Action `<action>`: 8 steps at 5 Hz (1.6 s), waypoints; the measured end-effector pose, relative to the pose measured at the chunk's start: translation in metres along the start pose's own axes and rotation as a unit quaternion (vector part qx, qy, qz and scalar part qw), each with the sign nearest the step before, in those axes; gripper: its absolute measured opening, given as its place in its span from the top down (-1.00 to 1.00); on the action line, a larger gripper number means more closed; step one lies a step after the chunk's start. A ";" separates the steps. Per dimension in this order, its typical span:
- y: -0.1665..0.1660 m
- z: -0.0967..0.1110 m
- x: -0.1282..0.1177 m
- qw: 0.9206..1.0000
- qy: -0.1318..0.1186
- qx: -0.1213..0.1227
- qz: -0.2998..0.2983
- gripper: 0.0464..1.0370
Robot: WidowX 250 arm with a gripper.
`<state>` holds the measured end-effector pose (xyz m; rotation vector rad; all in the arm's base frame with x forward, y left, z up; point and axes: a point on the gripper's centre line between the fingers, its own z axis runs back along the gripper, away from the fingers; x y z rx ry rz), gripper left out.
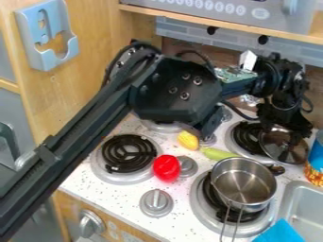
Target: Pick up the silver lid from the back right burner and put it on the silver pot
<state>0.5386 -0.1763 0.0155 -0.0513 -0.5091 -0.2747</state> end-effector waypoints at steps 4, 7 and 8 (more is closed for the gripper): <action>-0.011 -0.007 0.004 1.000 0.008 0.002 -0.008 0.18; -0.007 -0.005 -0.003 1.000 -0.001 0.007 0.006 0.44; -0.002 0.003 -0.014 1.000 0.002 0.003 0.020 0.44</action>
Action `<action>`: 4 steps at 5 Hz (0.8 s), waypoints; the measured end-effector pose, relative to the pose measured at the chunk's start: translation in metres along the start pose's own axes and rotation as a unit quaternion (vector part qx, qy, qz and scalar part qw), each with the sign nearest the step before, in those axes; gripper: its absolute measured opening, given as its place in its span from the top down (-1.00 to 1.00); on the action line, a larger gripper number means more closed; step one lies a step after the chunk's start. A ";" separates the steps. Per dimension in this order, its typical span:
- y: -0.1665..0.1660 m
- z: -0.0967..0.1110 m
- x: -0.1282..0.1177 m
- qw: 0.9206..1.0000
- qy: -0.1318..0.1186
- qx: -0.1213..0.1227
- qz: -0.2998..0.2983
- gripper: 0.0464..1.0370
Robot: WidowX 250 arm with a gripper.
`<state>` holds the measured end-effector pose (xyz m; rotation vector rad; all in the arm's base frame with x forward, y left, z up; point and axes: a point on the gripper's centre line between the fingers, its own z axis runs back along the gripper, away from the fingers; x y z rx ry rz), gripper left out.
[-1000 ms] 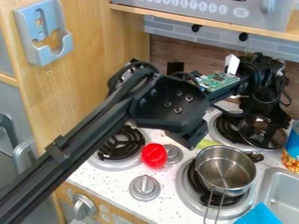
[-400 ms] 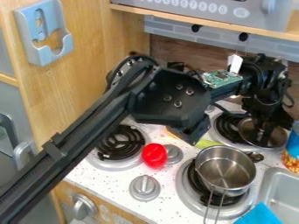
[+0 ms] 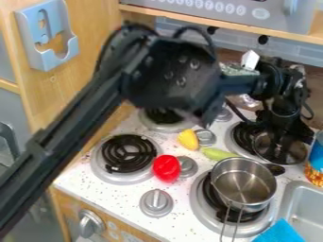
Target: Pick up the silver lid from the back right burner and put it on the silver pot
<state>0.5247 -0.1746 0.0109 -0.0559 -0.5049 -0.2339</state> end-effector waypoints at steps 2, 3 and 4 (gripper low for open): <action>0.002 0.043 0.005 0.999 -0.040 -0.032 0.018 0.44; 0.007 0.046 0.001 0.998 -0.040 -0.036 0.027 0.44; 0.010 0.057 -0.004 0.998 -0.039 -0.039 0.031 0.44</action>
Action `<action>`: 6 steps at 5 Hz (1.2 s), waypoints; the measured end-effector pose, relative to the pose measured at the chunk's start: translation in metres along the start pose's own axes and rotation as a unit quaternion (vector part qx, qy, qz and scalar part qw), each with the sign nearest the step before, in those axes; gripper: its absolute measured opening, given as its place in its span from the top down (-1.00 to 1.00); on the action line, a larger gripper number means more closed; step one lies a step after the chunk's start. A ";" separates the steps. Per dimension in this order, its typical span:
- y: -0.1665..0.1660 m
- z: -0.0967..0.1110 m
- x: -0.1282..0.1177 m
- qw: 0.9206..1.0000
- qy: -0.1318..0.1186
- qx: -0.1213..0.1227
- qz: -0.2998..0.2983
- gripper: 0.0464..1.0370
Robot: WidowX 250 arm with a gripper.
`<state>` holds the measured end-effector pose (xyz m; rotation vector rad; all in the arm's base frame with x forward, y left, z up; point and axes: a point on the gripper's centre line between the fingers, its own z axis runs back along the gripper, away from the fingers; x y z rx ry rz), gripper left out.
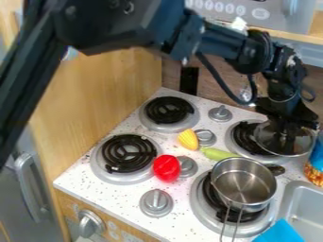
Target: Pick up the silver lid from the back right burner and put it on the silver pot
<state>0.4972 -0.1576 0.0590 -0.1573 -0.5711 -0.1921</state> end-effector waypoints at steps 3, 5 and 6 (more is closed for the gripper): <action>0.006 0.043 -0.041 1.000 0.000 -0.028 0.013 0.44; 0.008 0.057 -0.070 1.000 0.007 -0.011 -0.005 0.44; 0.012 0.055 -0.079 1.000 0.016 0.024 -0.010 0.44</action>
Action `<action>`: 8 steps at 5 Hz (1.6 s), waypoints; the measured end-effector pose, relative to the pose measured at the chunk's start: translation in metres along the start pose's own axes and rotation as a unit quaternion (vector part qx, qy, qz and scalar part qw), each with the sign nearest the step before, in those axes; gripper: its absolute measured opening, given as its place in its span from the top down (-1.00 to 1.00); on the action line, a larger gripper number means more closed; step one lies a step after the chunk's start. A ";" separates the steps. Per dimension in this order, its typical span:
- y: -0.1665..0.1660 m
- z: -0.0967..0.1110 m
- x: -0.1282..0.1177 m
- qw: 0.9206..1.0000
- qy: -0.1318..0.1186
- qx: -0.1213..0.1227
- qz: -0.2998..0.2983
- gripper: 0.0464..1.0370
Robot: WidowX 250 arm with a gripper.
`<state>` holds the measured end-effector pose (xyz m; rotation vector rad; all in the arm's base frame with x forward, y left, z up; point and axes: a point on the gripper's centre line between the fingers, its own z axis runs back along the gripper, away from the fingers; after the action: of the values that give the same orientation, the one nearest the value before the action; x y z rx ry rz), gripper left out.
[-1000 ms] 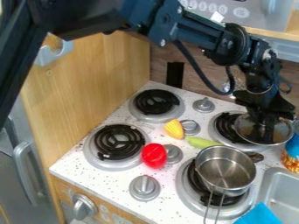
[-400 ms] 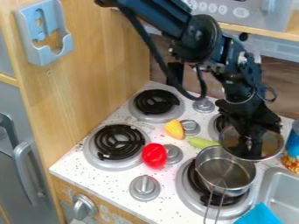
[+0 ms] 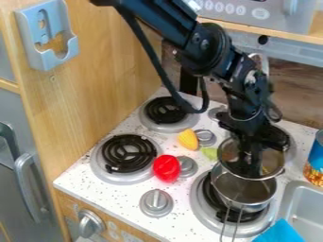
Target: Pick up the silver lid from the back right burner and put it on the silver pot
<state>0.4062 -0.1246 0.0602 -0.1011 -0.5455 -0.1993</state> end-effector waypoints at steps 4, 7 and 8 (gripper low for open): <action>-0.012 -0.003 -0.007 1.000 -0.003 -0.007 -0.025 0.44; -0.016 -0.023 -0.020 0.999 0.019 0.002 -0.034 0.44; -0.018 -0.023 -0.019 0.999 0.017 0.000 -0.041 0.44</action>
<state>0.3985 -0.1431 0.0313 -0.0759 -0.5170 -0.2813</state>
